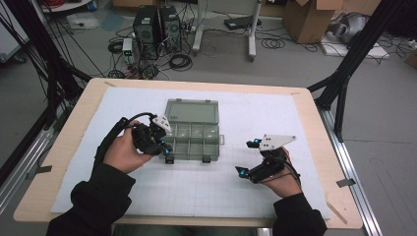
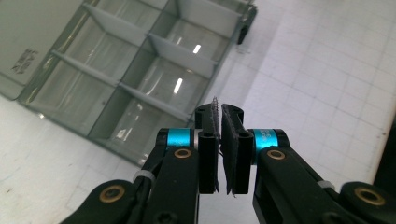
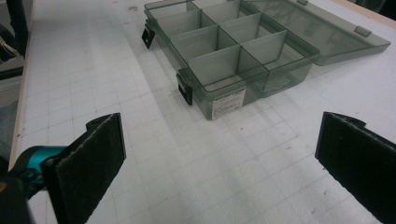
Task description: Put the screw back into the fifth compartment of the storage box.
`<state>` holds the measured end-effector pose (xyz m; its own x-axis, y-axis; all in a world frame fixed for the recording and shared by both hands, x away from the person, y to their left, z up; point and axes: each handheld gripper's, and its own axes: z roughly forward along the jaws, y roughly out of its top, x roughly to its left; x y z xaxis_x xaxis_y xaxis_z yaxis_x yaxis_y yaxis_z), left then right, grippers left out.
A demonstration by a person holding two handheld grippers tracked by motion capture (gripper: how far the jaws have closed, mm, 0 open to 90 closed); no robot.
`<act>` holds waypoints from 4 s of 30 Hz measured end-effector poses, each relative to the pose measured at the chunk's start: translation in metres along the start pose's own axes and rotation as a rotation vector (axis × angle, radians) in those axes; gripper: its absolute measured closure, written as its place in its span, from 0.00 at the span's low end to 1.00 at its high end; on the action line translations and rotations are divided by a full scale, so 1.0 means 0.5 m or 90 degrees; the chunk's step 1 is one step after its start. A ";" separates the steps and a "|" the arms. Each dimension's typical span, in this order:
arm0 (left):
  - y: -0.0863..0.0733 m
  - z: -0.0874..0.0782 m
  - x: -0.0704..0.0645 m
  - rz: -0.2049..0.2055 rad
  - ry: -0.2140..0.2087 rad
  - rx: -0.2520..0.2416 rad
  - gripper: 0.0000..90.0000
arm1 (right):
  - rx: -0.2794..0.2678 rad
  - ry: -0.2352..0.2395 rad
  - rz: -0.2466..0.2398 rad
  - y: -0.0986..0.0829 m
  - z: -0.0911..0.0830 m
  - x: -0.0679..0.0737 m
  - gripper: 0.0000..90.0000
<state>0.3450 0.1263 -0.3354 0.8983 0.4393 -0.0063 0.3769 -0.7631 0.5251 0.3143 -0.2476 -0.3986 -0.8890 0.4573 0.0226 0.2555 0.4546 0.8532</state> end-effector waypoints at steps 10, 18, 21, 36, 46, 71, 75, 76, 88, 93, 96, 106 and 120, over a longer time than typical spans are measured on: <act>-0.019 0.010 0.041 -0.051 0.041 -0.019 0.94 | -0.001 0.002 0.000 0.000 -0.001 -0.001 0.00; -0.028 0.031 0.069 -0.080 0.058 -0.006 0.94 | 0.002 0.001 0.002 -0.001 0.000 -0.003 0.00; -0.029 0.036 0.072 -0.084 0.058 -0.008 0.94 | 0.001 0.002 0.003 -0.001 -0.001 -0.002 0.00; -0.029 0.045 0.068 -0.079 0.067 0.008 0.71 | -0.001 0.003 0.000 0.000 0.000 -0.002 0.00; -0.049 0.009 0.055 -0.069 0.037 -0.068 0.59 | 0.000 0.001 0.001 0.000 0.000 -0.002 0.00; -0.116 -0.033 -0.014 -0.054 -0.008 -0.252 0.36 | -0.014 -0.001 -0.004 0.006 -0.011 0.002 0.00; -0.124 -0.028 -0.015 -0.054 -0.010 -0.255 0.33 | -0.012 0.001 -0.006 0.006 -0.010 0.002 0.00; -0.128 -0.025 -0.016 -0.057 -0.005 -0.252 0.31 | -0.012 0.001 -0.006 0.006 -0.009 0.003 0.00; -0.155 0.002 -0.016 -0.051 -0.023 -0.260 0.18 | -0.009 0.001 -0.006 0.005 -0.008 0.001 0.00; -0.170 -0.004 -0.015 -0.043 -0.029 -0.275 0.13 | -0.013 0.004 -0.006 0.006 -0.011 0.003 0.00; -0.188 -0.008 -0.004 -0.032 -0.038 -0.281 0.11 | -0.012 0.005 -0.009 0.006 -0.008 0.004 0.00; -0.221 -0.018 0.011 -0.015 -0.051 -0.313 0.05 | -0.012 0.005 -0.008 0.006 -0.007 0.004 0.00; -0.229 -0.018 0.009 -0.008 -0.064 -0.336 0.02 | -0.018 0.007 -0.003 0.003 -0.016 0.006 0.00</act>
<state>0.3039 0.2199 -0.3877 0.9217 0.3788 -0.0830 0.2455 -0.4044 0.8810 0.3089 -0.2516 -0.3928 -0.8941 0.4472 0.0244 0.2410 0.4345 0.8678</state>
